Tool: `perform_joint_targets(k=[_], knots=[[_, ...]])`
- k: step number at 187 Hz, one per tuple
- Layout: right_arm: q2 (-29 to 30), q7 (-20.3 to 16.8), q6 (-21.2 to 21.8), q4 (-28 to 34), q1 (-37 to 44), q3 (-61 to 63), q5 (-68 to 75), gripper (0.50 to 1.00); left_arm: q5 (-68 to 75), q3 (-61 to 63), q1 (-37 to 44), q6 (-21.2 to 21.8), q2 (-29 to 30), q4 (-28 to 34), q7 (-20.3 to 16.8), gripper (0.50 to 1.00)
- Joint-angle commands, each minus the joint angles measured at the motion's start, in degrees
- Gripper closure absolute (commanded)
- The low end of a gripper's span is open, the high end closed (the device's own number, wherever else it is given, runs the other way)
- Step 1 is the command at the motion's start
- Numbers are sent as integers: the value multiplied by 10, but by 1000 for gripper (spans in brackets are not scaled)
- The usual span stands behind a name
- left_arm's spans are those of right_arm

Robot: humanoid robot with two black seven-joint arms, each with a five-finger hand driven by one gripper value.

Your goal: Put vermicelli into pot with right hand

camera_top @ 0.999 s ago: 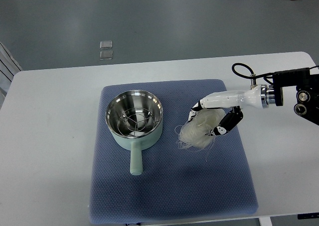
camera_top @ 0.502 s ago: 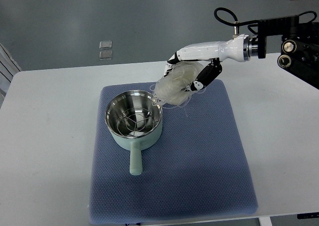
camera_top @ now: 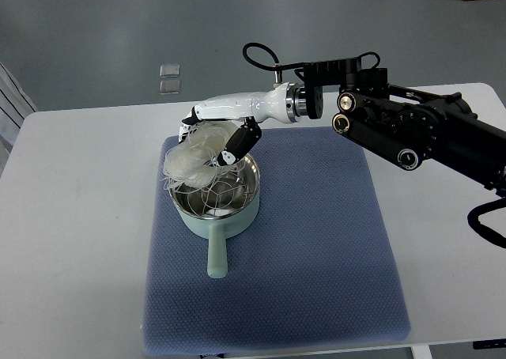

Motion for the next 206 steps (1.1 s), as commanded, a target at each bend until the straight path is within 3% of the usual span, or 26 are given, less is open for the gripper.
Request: perform_joint_targets(k=[1, 76, 109, 206], knots=[[14, 0, -17, -10, -13, -13, -5, 820, 0, 0, 0, 0, 0, 0, 0, 500], [11, 1, -39, -13, -27, -23, -4, 699, 0, 0, 0, 0, 0, 0, 0, 500], [4, 2, -34, -12, -24, -14, 4, 589, 0, 0, 0, 0, 0, 0, 0, 500], [-27, 2, -32, -10, -11, 128, 161, 574, 0, 0, 0, 0, 0, 0, 0, 500]])
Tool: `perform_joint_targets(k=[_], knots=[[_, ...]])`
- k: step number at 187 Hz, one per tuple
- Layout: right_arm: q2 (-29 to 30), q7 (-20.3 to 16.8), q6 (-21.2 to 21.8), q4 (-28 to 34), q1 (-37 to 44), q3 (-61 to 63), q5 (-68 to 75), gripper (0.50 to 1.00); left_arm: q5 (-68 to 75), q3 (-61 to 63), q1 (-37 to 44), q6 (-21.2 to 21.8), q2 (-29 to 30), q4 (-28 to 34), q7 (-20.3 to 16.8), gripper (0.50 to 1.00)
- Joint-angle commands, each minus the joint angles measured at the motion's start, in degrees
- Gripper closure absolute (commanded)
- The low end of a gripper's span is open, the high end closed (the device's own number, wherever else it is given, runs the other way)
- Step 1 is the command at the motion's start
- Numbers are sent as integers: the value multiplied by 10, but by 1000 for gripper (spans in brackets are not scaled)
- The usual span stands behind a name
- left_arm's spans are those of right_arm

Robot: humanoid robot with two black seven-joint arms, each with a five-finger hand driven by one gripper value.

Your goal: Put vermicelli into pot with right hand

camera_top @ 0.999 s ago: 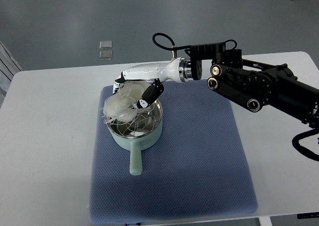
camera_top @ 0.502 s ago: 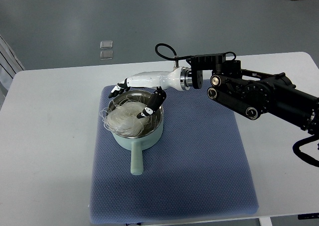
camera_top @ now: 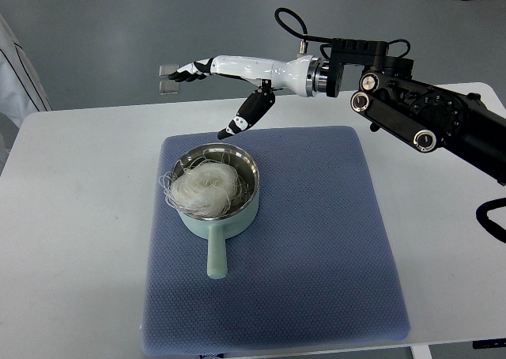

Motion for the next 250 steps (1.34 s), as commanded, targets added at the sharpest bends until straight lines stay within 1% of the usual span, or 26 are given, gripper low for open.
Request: perform_joint_targets(k=[1, 23, 42, 61, 81, 93, 108, 120, 133, 143, 162, 205, 250], knots=[[6, -1, -8, -5, -10, 48, 59, 574, 0, 0, 0, 0, 0, 0, 0, 500], [13, -1, -25, -18, -53, 102, 133, 574, 0, 0, 0, 0, 0, 0, 0, 500], [30, -1, -51, -29, -87, 144, 198, 574, 0, 0, 0, 0, 0, 0, 0, 500], [50, -1, -106, -55, -120, 186, 267, 574, 0, 0, 0, 0, 0, 0, 0, 500], [52, -1, -140, -81, -141, 202, 341, 574, 0, 0, 0, 0, 0, 0, 0, 500], [52, -1, -169, -101, -152, 204, 409, 574, 0, 0, 0, 0, 0, 0, 0, 500], [50, -2, -217, -137, -161, 202, 507, 574, 0, 0, 0, 0, 0, 0, 0, 500], [51, -2, -234, -173, -162, 198, 566, 574, 0, 0, 0, 0, 0, 0, 0, 500], [53, -2, -234, -200, -164, 195, 602, 574, 0, 0, 0, 0, 0, 0, 0, 500], [53, -2, -233, -209, -174, 195, 617, 574, 0, 0, 1, 0, 0, 0, 0, 500], [54, -2, -233, -209, -193, 194, 620, 574, 0, 0, 1, 0, 0, 0, 0, 500], [64, 1, -257, -209, -221, 193, 614, 572, 0, -2, 1, 0, 0, 0, 0, 500], [65, 7, -255, -209, -230, 192, 612, 572, 0, -1, 4, 0, 0, 0, 0, 500]])
